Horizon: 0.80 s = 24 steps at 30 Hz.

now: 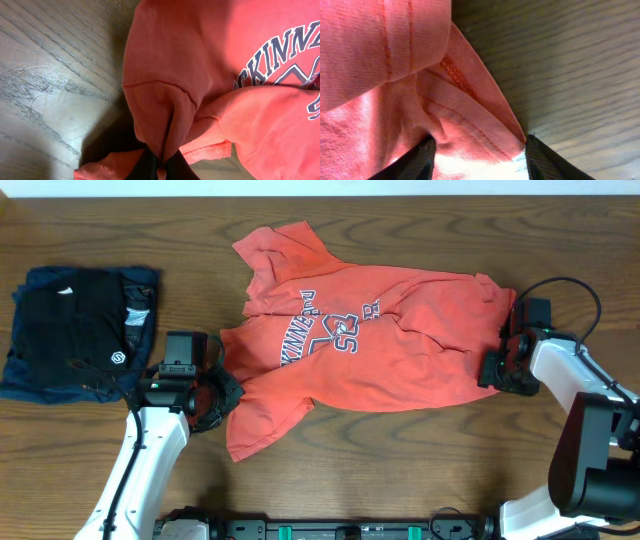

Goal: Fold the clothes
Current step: 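Grasp the shirt's right side with the right gripper and pull right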

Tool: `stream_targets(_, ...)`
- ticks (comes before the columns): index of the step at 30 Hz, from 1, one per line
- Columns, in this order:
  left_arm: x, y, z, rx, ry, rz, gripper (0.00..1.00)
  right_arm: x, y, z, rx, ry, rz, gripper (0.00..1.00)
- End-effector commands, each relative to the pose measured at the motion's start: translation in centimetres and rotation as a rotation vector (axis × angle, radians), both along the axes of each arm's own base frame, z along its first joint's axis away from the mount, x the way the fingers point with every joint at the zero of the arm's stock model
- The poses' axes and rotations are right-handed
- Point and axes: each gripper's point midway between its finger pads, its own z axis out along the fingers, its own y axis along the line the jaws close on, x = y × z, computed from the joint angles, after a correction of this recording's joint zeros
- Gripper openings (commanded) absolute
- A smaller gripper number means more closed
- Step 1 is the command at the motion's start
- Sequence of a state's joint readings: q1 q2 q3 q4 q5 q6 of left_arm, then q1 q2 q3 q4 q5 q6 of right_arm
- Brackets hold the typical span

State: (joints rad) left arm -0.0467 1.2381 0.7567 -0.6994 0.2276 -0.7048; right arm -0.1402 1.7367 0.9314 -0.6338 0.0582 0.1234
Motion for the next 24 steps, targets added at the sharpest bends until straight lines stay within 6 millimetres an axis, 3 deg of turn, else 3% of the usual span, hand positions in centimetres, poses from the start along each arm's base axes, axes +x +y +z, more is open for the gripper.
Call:
stream_targets(1,-0.2,0.4,-0.3,0.024,0.007,-0.006,0.06,-1.8,0.2,-1.6,0.011,0.052,-0.014,0.37)
stream_targets(2,-0.2,0.4,-0.3,0.024,0.007,-0.006,0.06,-1.9,0.2,-1.6,0.011,0.053,-0.013,0.15)
stream_targets(3,-0.2,0.4,-0.3,0.024,0.007,-0.006,0.06,-1.8,0.2,-1.6,0.010,0.052,-0.014,0.01)
stream_targets(6,-0.1,0.4,-0.3,0.024,0.006,-0.007,0.06,-1.9,0.2,-0.8,0.015,0.061,-0.034,0.01)
stream_targets(8,0.0,0.4,-0.1,0.024,-0.002,-0.008,0.06,-1.9,0.2,1.1,0.024,0.079,-0.053,0.01)
stream_targets(15,3.1,0.3,3.6,0.044,-0.165,-0.069,0.06,0.6,-1.7,13.1,0.024,0.024,-0.101,0.01)
stream_targets(17,3.7,0.3,4.5,0.043,-0.196,-0.068,0.06,1.0,-2.4,15.7,0.019,-0.001,-0.119,0.01)
stream_targets(20,3.6,0.3,4.7,0.043,-0.198,-0.069,0.06,0.2,-2.9,17.0,0.021,0.018,-0.125,0.01)
stream_targets(24,2.8,0.4,4.2,0.047,-0.160,-0.068,0.06,-2.6,-2.8,15.9,0.030,0.141,-0.116,0.01)
